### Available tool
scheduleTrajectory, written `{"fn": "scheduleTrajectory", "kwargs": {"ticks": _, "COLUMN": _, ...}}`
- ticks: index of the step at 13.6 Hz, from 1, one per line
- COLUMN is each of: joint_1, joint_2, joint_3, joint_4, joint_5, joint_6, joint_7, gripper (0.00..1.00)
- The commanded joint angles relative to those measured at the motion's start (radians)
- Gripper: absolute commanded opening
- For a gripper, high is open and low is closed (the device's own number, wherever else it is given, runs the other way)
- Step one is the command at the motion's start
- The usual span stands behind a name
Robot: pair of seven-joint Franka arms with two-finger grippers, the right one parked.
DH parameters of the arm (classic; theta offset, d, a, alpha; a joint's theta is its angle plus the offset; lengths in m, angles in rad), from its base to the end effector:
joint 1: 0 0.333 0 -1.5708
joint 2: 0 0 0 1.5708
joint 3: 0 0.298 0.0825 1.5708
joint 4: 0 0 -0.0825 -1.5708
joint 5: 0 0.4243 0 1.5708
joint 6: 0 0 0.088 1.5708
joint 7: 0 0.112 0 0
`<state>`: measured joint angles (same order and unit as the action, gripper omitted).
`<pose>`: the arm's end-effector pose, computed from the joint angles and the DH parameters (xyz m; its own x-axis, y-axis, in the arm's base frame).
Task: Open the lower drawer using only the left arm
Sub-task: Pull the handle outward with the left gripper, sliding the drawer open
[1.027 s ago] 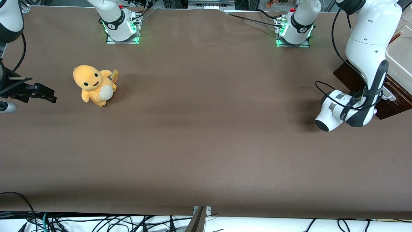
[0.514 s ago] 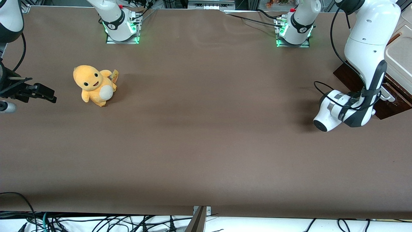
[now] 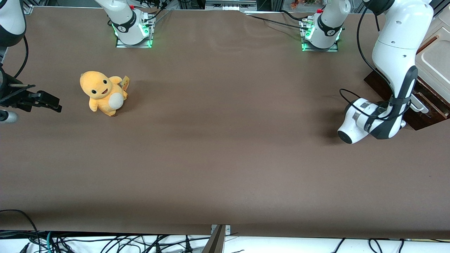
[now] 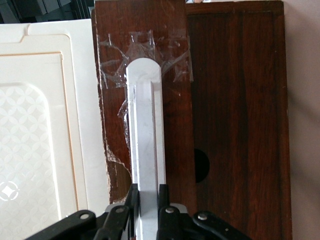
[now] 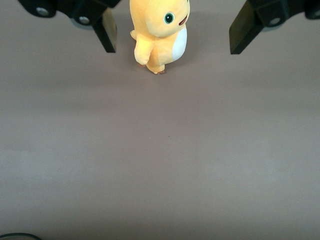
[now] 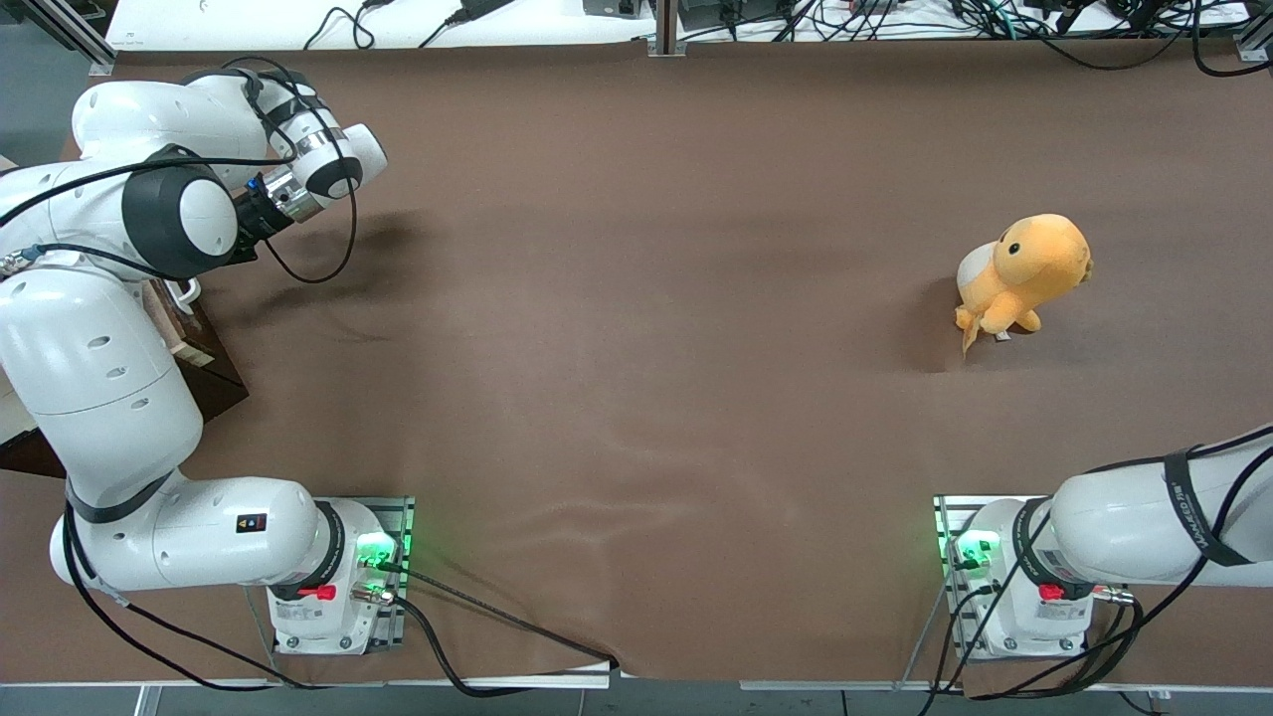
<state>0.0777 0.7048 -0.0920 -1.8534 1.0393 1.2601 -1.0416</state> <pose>0.5290 0.1062 0.1139 0.8163 0.5738 -0.0665 -0.0194 -0.0879 -0.9959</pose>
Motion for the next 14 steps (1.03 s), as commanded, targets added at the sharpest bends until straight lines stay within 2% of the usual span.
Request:
{"fn": "scheduleTrajectory", "kwargs": {"ticks": 1, "joint_1": -0.018, "joint_2": -0.002, "joint_3": 0.003, "joint_4": 0.025, "joint_5": 0.008, "joint_6": -0.038, "joint_7": 0.025, "gripper": 0.13}}
{"fn": "scheduleTrajectory", "kwargs": {"ticks": 14, "joint_1": -0.061, "joint_2": 0.012, "joint_3": 0.003, "joint_4": 0.059, "joint_5": 0.007, "joint_6": -0.039, "joint_7": 0.025, "gripper": 0.12}}
